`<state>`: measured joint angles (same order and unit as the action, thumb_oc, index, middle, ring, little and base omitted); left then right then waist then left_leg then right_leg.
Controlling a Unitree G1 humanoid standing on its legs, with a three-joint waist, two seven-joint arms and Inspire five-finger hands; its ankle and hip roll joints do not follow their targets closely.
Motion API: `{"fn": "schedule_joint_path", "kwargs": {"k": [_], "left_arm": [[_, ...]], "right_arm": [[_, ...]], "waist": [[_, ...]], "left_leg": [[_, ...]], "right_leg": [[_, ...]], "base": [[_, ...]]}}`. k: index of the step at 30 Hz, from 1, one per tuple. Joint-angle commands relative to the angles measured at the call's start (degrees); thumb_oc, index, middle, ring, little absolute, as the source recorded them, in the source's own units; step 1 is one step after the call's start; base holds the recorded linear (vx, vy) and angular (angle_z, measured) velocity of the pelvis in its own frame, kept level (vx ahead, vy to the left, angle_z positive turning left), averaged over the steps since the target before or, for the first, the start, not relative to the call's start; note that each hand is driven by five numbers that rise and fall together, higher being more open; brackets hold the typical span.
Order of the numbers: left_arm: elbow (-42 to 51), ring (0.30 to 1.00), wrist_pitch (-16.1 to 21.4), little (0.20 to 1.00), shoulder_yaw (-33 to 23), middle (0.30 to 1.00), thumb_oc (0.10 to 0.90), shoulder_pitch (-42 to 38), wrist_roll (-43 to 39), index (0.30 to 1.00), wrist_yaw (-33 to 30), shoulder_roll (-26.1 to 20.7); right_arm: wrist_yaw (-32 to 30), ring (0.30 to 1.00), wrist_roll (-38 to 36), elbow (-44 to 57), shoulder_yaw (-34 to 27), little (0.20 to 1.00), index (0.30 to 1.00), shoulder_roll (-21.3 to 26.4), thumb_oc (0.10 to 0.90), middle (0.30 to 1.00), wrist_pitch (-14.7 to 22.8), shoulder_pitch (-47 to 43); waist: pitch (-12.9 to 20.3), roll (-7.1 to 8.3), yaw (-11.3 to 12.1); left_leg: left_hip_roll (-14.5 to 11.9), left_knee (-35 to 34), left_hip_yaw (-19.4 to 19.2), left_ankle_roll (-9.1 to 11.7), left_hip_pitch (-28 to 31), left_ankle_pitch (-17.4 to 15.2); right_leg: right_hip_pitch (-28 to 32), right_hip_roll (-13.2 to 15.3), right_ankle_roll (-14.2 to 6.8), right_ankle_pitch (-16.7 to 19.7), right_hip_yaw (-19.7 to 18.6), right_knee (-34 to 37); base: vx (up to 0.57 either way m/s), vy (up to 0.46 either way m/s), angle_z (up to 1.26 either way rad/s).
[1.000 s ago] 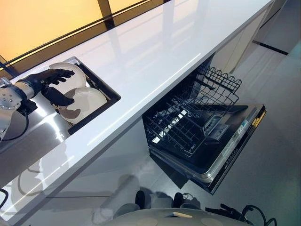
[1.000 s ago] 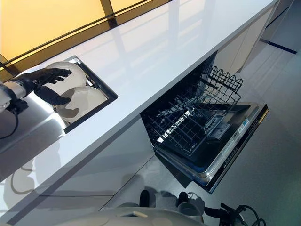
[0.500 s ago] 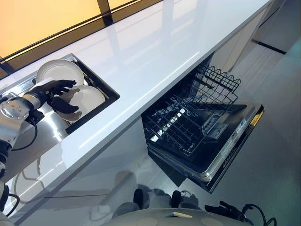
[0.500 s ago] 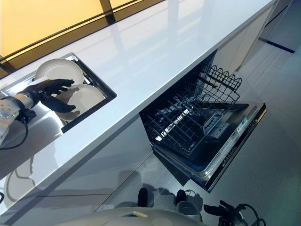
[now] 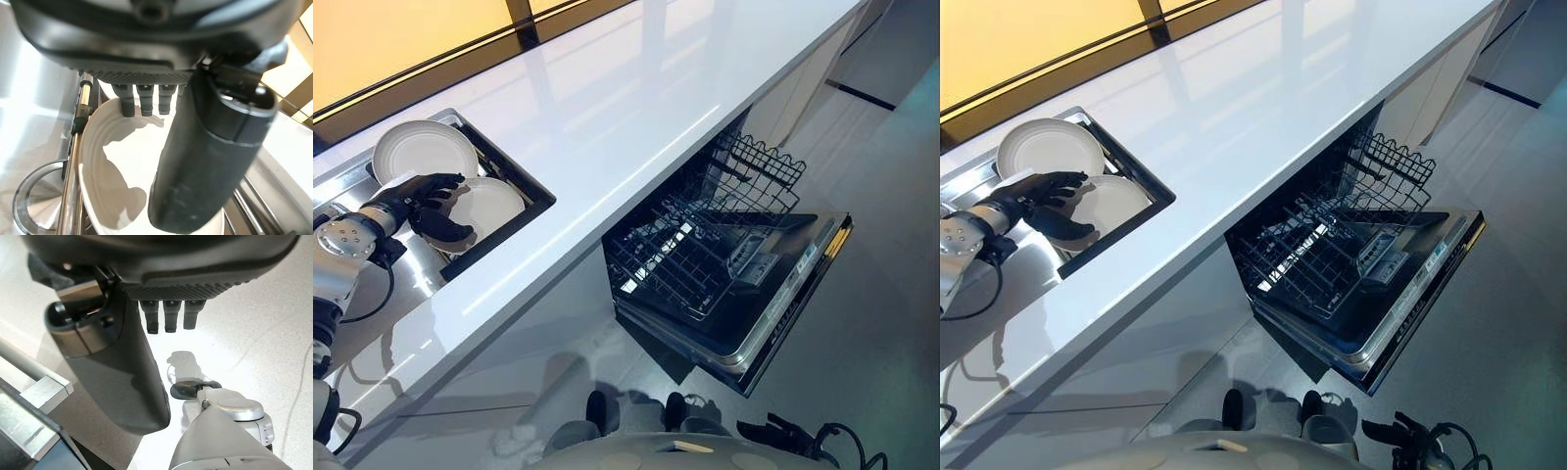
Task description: Pick up plates and place into dishwasher.
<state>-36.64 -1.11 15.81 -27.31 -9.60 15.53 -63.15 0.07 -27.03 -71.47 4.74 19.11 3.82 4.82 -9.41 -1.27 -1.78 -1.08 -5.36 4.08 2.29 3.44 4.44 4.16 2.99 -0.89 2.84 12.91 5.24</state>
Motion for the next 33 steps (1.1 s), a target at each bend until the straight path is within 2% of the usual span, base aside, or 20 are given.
{"fn": "schedule_joint_path", "kwargs": {"k": [1,5,17,22,29,33], "left_arm": [[-4.37,0.900,2.84,0.900,-8.46,0.900,0.800,-7.07,1.92,0.900,-6.54,-3.63],[-4.22,0.900,5.31,0.900,-8.58,0.900,0.800,-7.86,2.00,0.900,-9.65,-5.16],[-0.60,0.900,9.08,0.900,-10.11,0.900,0.800,-8.31,3.99,0.900,-16.95,-7.99],[0.09,0.900,7.32,0.900,-9.66,0.900,0.800,-7.86,4.58,0.900,-15.83,-7.59],[-1.04,0.900,8.30,0.900,-9.32,0.900,0.800,-7.21,5.85,0.900,-15.98,-6.56],[-1.30,0.900,8.68,0.900,-9.11,0.900,0.800,-7.74,3.95,0.900,-14.75,-6.65]], "right_arm": [[-0.41,0.900,-1.63,1.83,-1.31,0.900,0.900,1.90,0.800,0.900,1.91,1.41],[-0.42,0.900,-1.33,2.17,-0.94,0.900,0.900,2.09,0.800,0.900,1.41,1.57],[-0.46,0.900,-1.54,2.53,-0.20,0.900,0.900,2.26,0.800,0.900,1.24,2.05],[-0.43,0.900,-1.60,2.57,-0.41,0.900,0.900,2.25,0.800,0.900,1.18,2.26],[-0.53,0.900,-1.17,3.09,-0.38,0.900,0.900,2.30,0.800,0.900,0.98,2.43],[-0.19,0.900,-0.82,2.84,-0.60,0.900,0.900,2.33,0.800,0.900,1.53,2.54]], "waist": [[-0.05,-0.54,-0.13],[-0.06,-0.61,-0.15],[-0.40,-0.91,0.09],[-0.57,-1.07,-0.01],[-1.37,-0.94,-0.58],[-2.07,-0.65,-0.79]], "left_leg": [[3.38,0.36,-5.58,-1.58,0.12,-3.59],[3.32,0.36,-5.60,-1.44,0.18,-3.55],[3.35,0.36,-5.25,-1.34,0.02,-3.52],[3.40,0.36,-5.23,-1.44,-0.04,-3.43],[3.31,0.36,-5.83,-1.62,-0.31,-3.31],[3.26,0.36,-6.16,-1.77,-0.55,-3.29]], "right_leg": [[0.08,0.65,-5.44,0.31,-3.65,-0.68],[0.17,0.73,-5.43,0.31,-3.54,-0.70],[0.08,0.95,-5.32,0.23,-3.27,-0.82],[-0.12,1.04,-5.34,0.25,-3.29,-1.04],[-0.88,1.23,-5.54,0.57,-3.95,-1.35],[-1.56,1.36,-5.80,0.75,-4.20,-1.73]], "base": [[0.00,0.000,0.00],[0.00,0.000,0.00],[0.00,0.000,0.00],[0.00,0.000,0.00],[0.00,0.003,0.00],[0.00,0.000,0.00]]}}
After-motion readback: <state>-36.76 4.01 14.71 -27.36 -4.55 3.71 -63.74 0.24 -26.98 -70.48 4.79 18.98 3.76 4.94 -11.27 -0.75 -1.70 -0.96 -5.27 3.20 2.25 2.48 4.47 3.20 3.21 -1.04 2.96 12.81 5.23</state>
